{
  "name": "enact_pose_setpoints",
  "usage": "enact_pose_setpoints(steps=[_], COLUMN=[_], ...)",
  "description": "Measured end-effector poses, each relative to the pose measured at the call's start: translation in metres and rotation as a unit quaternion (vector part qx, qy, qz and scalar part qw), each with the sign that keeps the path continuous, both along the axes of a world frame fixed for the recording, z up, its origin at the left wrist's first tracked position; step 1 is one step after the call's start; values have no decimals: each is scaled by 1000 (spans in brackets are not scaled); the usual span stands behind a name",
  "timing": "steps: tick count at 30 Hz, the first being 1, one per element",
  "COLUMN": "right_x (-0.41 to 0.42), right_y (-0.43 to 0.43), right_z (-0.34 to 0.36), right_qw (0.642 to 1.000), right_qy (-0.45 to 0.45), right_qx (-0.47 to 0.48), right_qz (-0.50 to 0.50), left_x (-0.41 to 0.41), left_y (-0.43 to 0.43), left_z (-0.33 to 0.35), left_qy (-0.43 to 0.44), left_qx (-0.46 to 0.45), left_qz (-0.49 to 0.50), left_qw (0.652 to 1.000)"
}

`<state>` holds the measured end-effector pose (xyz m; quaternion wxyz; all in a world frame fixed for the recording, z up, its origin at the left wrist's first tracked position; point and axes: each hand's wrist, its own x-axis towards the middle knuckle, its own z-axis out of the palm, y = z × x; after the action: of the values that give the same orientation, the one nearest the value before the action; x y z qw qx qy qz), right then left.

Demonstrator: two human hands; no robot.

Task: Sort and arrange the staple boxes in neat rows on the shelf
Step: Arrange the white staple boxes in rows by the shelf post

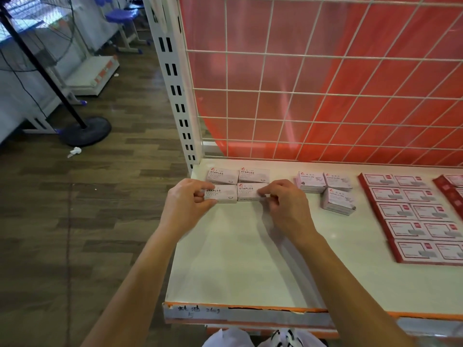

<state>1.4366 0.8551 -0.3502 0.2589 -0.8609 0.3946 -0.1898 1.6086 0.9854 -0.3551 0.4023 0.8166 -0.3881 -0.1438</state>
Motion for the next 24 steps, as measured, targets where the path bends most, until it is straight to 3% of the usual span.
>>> enact_pose_setpoints(steps=[6, 10, 19, 24], right_x=[0, 2, 18, 19], right_y=[-2, -3, -30, -35], right_z=[0, 0, 15, 22], right_qw=[1000, 999, 980, 971], right_qy=[15, 39, 171, 200], right_qx=[13, -7, 38, 77], right_qz=[5, 7, 90, 110], left_x=[1, 5, 17, 18], left_y=[0, -2, -20, -23], left_z=[2, 11, 32, 41], left_qy=[-1, -51, -55, -79], left_qx=[5, 78, 211, 231], left_qz=[4, -33, -153, -165], left_qw=[1000, 995, 964, 956])
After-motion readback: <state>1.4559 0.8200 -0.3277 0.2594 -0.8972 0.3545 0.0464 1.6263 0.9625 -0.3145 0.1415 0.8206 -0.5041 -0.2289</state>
